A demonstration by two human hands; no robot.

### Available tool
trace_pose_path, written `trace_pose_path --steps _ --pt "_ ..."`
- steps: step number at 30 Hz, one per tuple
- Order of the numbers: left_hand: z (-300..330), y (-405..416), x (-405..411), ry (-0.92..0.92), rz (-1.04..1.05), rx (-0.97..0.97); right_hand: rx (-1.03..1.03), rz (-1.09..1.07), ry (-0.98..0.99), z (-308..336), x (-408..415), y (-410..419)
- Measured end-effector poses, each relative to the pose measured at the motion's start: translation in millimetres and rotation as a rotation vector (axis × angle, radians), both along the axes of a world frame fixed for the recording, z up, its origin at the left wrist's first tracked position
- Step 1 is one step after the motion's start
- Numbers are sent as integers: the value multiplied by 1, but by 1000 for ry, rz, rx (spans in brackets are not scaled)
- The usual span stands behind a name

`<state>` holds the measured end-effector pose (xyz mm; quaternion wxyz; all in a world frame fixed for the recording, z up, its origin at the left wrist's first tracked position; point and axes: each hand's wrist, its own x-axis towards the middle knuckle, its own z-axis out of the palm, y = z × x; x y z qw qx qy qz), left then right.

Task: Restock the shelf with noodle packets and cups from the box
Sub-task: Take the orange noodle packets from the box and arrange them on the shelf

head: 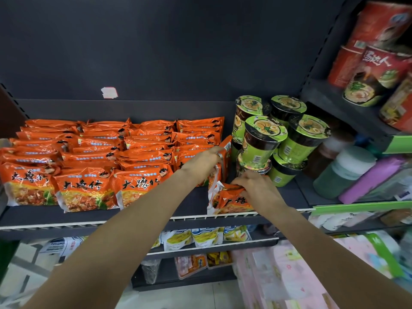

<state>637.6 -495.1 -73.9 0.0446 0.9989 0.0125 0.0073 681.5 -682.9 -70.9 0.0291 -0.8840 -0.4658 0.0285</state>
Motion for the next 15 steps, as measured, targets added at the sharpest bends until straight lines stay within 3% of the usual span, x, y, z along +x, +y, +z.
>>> trace_pose_path --steps 4,6,9,15 --pt "8 -6 4 -42 34 98 -1 -2 20 -1 2 0" --pt "13 -17 0 -76 132 -73 2 2 27 -1 2 1" --pt "17 -20 4 -62 91 -7 4 -9 36 0 3 1" --pt "13 -12 6 -5 -10 -184 2 -32 12 3 0 4"
